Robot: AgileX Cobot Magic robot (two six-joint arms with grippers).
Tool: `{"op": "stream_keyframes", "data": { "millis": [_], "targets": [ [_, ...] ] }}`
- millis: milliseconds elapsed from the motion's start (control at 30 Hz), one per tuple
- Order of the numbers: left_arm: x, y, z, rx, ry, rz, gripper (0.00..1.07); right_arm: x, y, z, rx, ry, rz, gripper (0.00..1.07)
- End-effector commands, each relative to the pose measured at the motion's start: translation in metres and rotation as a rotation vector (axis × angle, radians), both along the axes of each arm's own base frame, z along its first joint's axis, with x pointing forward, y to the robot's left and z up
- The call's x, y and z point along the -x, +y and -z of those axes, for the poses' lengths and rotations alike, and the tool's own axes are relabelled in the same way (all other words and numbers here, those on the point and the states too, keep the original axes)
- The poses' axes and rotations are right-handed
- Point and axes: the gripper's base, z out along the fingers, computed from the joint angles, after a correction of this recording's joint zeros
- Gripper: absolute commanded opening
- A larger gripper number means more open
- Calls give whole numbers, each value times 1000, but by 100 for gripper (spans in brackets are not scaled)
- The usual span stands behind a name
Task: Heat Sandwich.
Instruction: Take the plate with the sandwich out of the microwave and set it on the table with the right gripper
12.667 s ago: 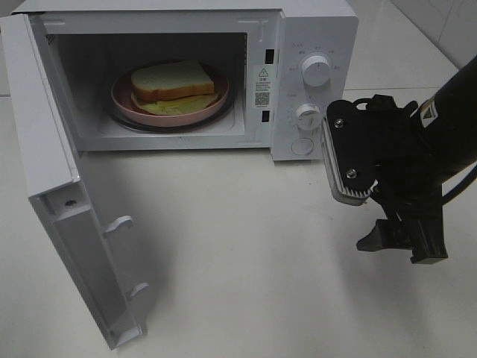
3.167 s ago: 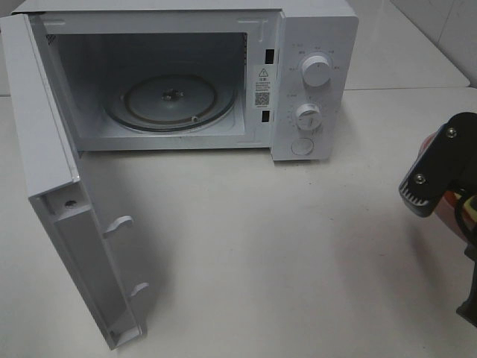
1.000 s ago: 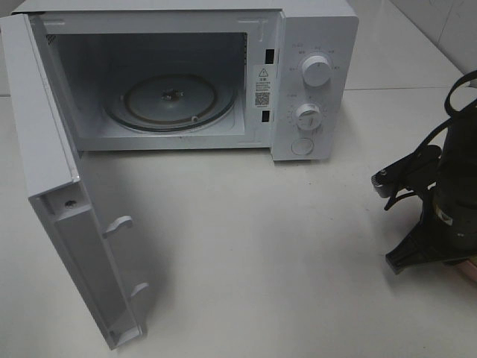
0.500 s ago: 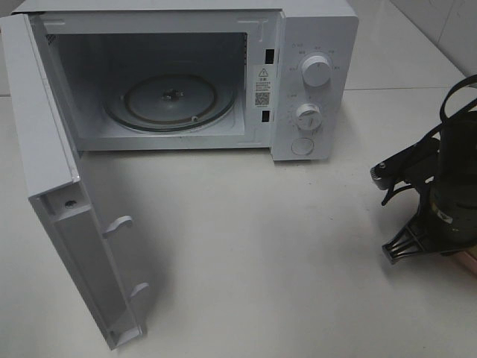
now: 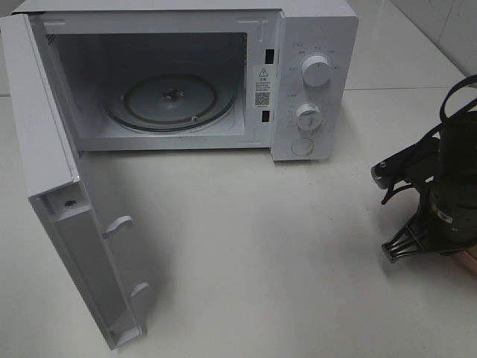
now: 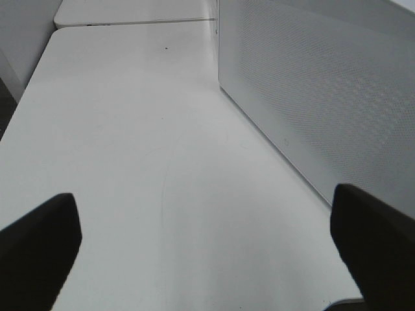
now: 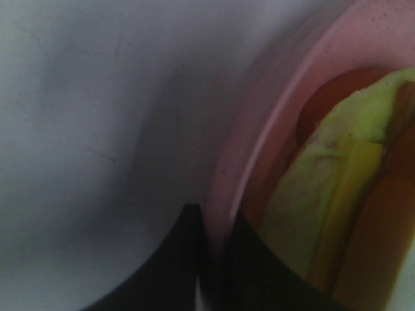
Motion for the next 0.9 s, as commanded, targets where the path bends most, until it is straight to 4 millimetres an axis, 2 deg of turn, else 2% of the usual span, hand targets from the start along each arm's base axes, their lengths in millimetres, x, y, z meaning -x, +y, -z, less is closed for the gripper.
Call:
{"op": "stream_keyframes", "data": {
  "millis": [33,267,433,467,500,600,633,667,800,900],
  "targets": [
    [3,0,0,0,-29,-5,100,-2,-3,-2,29,-3,-9,7],
    [3,0,0,0,-29,-5,100,-1,-3,-2,23,-1,-1,10],
    [3,0,0,0,-29,-5,100,-1,-3,-1,16,2,11,18],
    [3,0,0,0,-29,-5,100,-1,-2,-1,9,1,11,25],
    [3,0,0,0,-29,-5,100,-1,-2,-1,9,1,11,25],
    [3,0,0,0,-29,-5,100,-1,0,-2,-26,-8,19,36],
    [3,0,0,0,-29,-5,100,0,1,-3,-40,-1,12,44],
    [3,0,0,0,-29,-5,100,0,1,-3,-40,-1,12,44],
    [3,0,0,0,-29,-5,100,2,4,-12,-78,-1,-21,61],
    [3,0,0,0,-29,-5,100,4,5,-18,-97,-8,-24,67]
  ]
}}
